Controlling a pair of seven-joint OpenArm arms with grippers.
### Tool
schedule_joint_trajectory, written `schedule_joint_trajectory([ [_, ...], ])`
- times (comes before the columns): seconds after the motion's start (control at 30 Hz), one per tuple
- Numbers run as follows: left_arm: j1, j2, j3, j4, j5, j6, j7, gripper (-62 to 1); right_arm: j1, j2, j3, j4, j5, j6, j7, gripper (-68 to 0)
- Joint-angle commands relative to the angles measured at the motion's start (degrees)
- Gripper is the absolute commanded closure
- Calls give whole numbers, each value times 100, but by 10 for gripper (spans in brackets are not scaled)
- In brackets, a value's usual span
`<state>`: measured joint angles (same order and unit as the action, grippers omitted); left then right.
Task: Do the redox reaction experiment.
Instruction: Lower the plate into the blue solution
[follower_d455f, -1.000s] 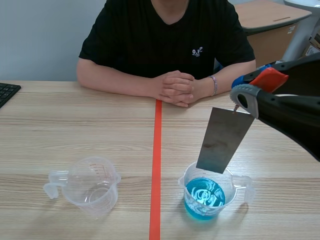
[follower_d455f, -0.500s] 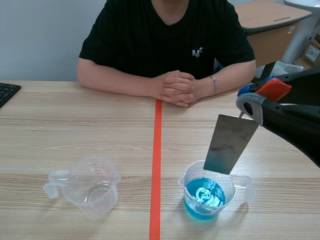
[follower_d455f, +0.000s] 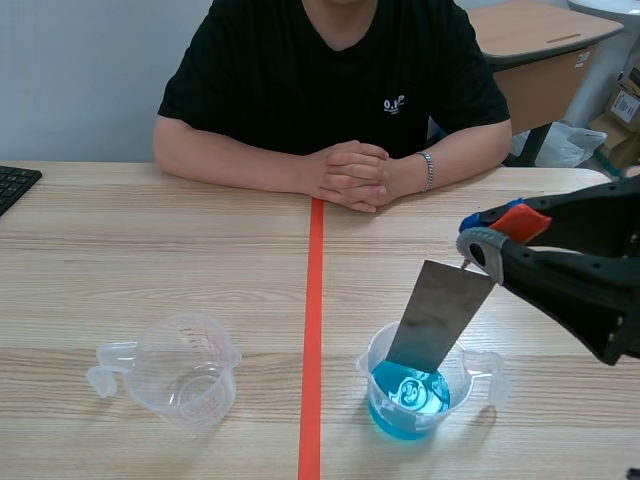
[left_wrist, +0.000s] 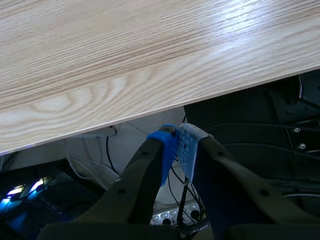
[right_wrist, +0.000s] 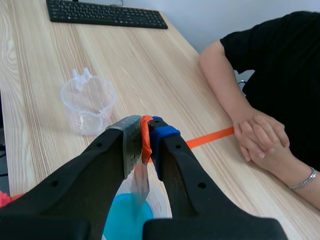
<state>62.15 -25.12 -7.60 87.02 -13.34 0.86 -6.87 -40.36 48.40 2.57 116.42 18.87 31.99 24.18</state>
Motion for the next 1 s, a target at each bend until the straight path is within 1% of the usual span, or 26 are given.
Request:
schedule_joint_trajectory([
  [0.0, 70, -31, -48, 72, -17, 2, -55, -42, 190, 44, -114, -79, 83, -24, 129, -15],
  [0.1, 70, -31, -48, 72, -17, 2, -55, -42, 433, 31, -367, -319, 83, -24, 129, -15],
  [0.17, 68, -33, -48, 72, -17, 2, -55, -42, 592, -52, -511, -501, 39, -24, 131, -15],
  [0.43, 68, -33, -48, 72, -15, -11, 98, -42, 1257, -568, -1143, -1285, -612, 2, 208, -15],
  [0.5, 68, -33, -48, 72, -15, -11, 96, -42, 1364, -673, -1270, -1473, -699, 33, 234, -15],
  [0.63, 68, -31, -48, 72, -17, -11, 94, -42, 1482, -796, -1386, -1755, -715, 68, 238, -15],
  [0.73, 66, -33, -48, 72, -17, -13, 85, -42, 1532, -811, -1456, -1886, -737, 85, 278, -15],
  [0.83, 66, -31, -48, 72, -17, -13, 70, -42, 1563, -811, -1499, -1943, -822, 87, 323, -15],
  [0.97, 68, -33, -48, 72, -17, -13, 76, -42, 1561, -811, -1499, -1943, -822, 87, 323, -15],
])
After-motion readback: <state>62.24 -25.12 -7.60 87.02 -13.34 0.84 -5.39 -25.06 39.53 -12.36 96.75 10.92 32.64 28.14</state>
